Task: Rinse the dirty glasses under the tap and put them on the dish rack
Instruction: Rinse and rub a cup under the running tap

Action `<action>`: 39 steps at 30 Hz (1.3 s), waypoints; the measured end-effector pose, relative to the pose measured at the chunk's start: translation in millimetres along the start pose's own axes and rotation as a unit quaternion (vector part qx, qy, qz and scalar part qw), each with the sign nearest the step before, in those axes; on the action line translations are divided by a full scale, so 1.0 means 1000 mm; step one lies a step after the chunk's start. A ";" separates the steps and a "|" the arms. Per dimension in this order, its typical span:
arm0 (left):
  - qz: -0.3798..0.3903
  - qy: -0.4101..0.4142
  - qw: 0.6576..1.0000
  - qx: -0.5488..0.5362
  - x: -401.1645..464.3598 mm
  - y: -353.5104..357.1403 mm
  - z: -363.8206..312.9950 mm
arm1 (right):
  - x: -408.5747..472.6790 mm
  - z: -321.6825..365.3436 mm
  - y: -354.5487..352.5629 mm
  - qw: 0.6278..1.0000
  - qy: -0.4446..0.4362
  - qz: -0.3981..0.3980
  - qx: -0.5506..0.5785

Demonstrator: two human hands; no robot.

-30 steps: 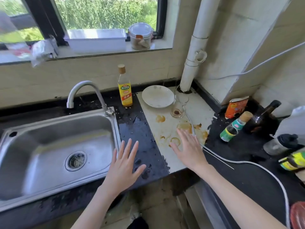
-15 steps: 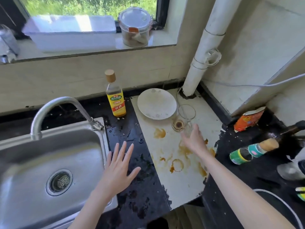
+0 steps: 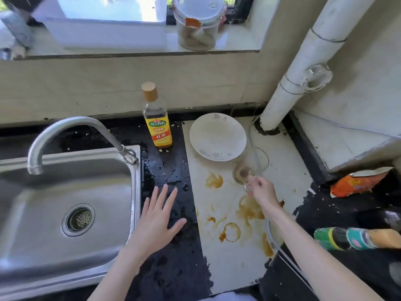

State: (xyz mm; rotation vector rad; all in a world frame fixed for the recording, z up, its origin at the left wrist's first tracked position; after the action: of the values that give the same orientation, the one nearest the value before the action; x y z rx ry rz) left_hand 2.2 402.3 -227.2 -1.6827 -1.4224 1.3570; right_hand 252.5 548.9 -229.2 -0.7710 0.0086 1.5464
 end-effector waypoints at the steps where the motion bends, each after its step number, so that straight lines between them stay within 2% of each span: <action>1: 0.002 0.002 1.000 -0.010 0.000 0.000 0.000 | -0.005 0.000 0.001 1.000 -0.013 0.007 -0.002; 4: -0.002 0.008 0.996 -0.083 -0.001 -0.003 0.002 | -0.024 0.006 0.008 0.997 -0.045 0.054 -0.029; 7: -0.007 0.010 0.981 -0.196 -0.006 -0.012 0.005 | -0.044 0.018 0.021 0.984 -0.087 0.142 -0.068; 12: -0.015 0.024 0.934 -0.356 -0.028 -0.030 0.031 | -0.080 0.051 0.075 0.942 -0.082 0.321 -0.047; 14: -0.033 0.029 0.908 -0.417 -0.037 -0.039 0.052 | -0.094 0.061 0.108 0.924 -0.088 0.369 -0.055; 17: -0.080 0.042 0.887 -0.453 -0.051 -0.054 0.092 | -0.119 0.076 0.159 0.892 -0.101 0.432 -0.083; 20: -0.107 0.019 0.886 -0.452 -0.065 -0.063 0.136 | -0.143 0.085 0.206 0.880 -0.093 0.459 -0.076; 23: -0.129 -0.017 0.877 -0.464 -0.076 -0.057 0.171 | -0.154 0.087 0.245 0.885 -0.083 0.451 -0.088; 27: -0.145 -0.058 0.862 -0.483 -0.086 -0.041 0.204 | -0.150 0.090 0.279 0.889 -0.108 0.411 -0.169; 29: -0.146 -0.078 0.858 -0.485 -0.088 -0.036 0.220 | -0.142 0.094 0.287 0.922 -0.126 0.326 -0.168; 31: -0.147 -0.092 0.860 -0.480 -0.088 -0.034 0.233 | -0.131 0.100 0.289 0.952 -0.156 0.189 -0.183; 33: -0.145 -0.100 0.861 -0.478 -0.084 -0.035 0.240 | -0.119 0.109 0.291 0.961 -0.190 0.076 -0.188; 35: -0.139 -0.102 0.863 -0.475 -0.078 -0.035 0.244 | -0.104 0.118 0.294 0.960 -0.206 0.020 -0.188; 37: -0.130 -0.101 0.863 -0.478 -0.073 -0.037 0.246 | -0.092 0.130 0.298 0.955 -0.205 0.024 -0.211; 39: -0.122 -0.100 0.866 -0.475 -0.066 -0.037 0.248 | -0.082 0.137 0.306 0.949 -0.195 0.063 -0.240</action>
State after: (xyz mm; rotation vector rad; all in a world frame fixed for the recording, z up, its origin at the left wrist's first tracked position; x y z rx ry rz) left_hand -236.2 303.9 -256.9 -1.8088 -2.6026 0.6966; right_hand -86.9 490.0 -219.0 -0.8361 -0.6435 1.8279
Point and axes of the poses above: each hand's wrist, its own x-axis towards the middle knuckle, its own y-axis out of the palm, z = x × y, the point moved 1 cm from there along x, towards the middle knuckle, and after that the axes turned 1 degree about -y, right-handed, at the moved point
